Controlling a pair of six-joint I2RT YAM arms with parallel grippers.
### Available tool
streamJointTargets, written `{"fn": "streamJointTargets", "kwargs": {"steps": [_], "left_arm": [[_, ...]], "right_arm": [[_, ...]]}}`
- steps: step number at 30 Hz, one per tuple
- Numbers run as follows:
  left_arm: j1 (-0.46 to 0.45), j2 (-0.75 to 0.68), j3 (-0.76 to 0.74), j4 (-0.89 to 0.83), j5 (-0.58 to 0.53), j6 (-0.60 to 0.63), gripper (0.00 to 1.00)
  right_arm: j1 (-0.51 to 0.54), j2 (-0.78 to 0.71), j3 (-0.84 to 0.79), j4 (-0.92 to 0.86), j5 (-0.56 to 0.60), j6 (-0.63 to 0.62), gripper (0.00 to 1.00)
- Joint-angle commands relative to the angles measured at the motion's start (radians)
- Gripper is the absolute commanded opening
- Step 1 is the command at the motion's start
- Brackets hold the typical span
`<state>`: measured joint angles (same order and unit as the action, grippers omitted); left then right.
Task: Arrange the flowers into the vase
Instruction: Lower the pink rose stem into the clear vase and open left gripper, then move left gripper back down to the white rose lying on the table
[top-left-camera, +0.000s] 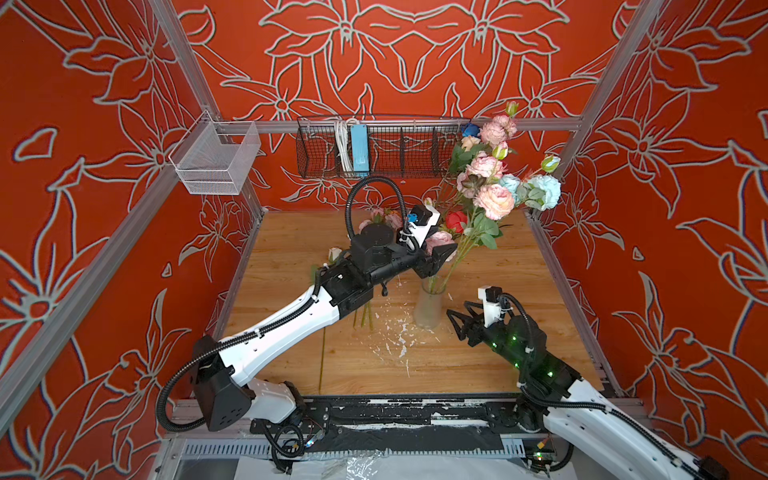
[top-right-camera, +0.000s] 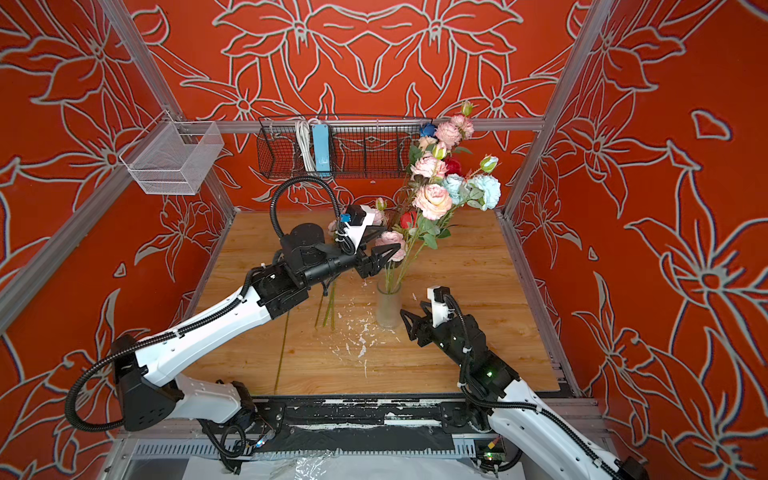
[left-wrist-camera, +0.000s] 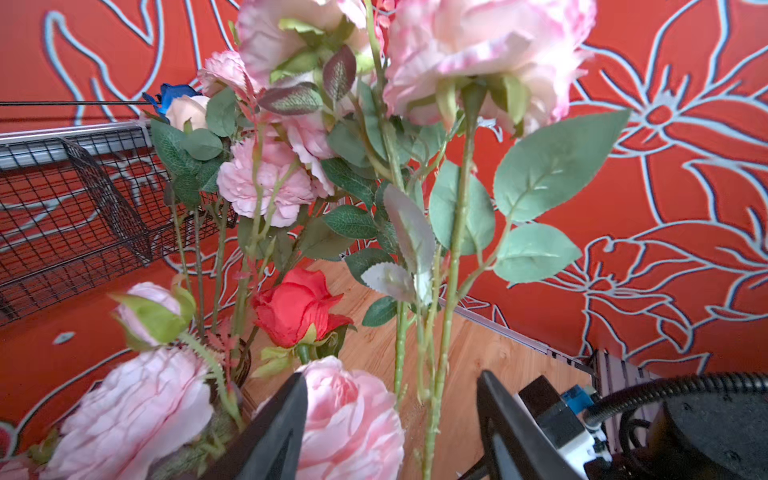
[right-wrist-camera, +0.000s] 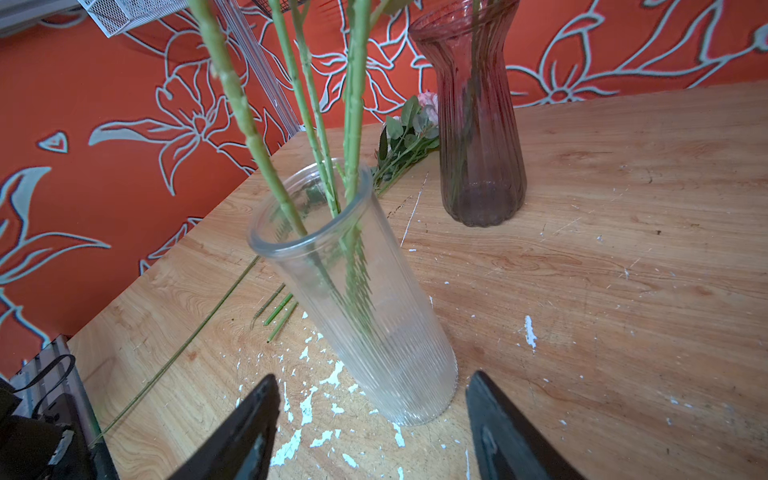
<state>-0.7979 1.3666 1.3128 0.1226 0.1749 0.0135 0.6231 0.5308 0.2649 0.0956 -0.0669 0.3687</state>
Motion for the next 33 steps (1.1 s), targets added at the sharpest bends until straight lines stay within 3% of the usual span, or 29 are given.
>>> {"fn": "streamJointTargets", "kwargs": {"steps": [1, 5, 8, 10, 13, 17, 18, 21, 28, 33], "left_arm": [[0.008, -0.061, -0.014, 0.043, -0.015, -0.014, 0.65], [0.015, -0.155, -0.058, 0.014, -0.124, -0.029, 0.69], [0.034, -0.231, -0.118, -0.078, -0.336, -0.088, 0.7], [0.089, -0.279, -0.18, -0.183, -0.49, -0.24, 0.71], [0.245, -0.299, -0.273, -0.383, -0.586, -0.531, 0.71], [0.479, -0.234, -0.4, -0.424, -0.49, -0.706, 0.71], [0.539, -0.199, -0.418, -0.399, -0.412, -0.717, 0.71], [0.634, -0.058, -0.387, -0.424, -0.363, -0.709, 0.7], [0.686, 0.247, -0.17, -0.768, -0.382, -0.675, 0.66], [0.687, 0.269, -0.288, -0.695, -0.285, -0.666, 0.64]], "right_arm": [[-0.005, 0.001, 0.034, 0.022, -0.028, -0.02, 0.73], [-0.005, 0.004, 0.033, 0.025, -0.02, -0.02, 0.73], [-0.005, -0.003, 0.028, 0.021, 0.005, -0.012, 0.73], [-0.006, -0.02, 0.022, 0.012, 0.048, -0.001, 0.73], [-0.006, -0.065, 0.002, 0.007, 0.114, 0.014, 0.73], [-0.005, -0.118, -0.013, -0.013, 0.182, 0.026, 0.73], [-0.006, -0.128, -0.016, -0.018, 0.198, 0.029, 0.73], [-0.006, -0.143, -0.023, -0.027, 0.24, 0.031, 0.73], [-0.005, -0.139, -0.028, -0.031, 0.274, 0.045, 0.73], [-0.006, -0.139, -0.029, -0.033, 0.279, 0.057, 0.73]]}}
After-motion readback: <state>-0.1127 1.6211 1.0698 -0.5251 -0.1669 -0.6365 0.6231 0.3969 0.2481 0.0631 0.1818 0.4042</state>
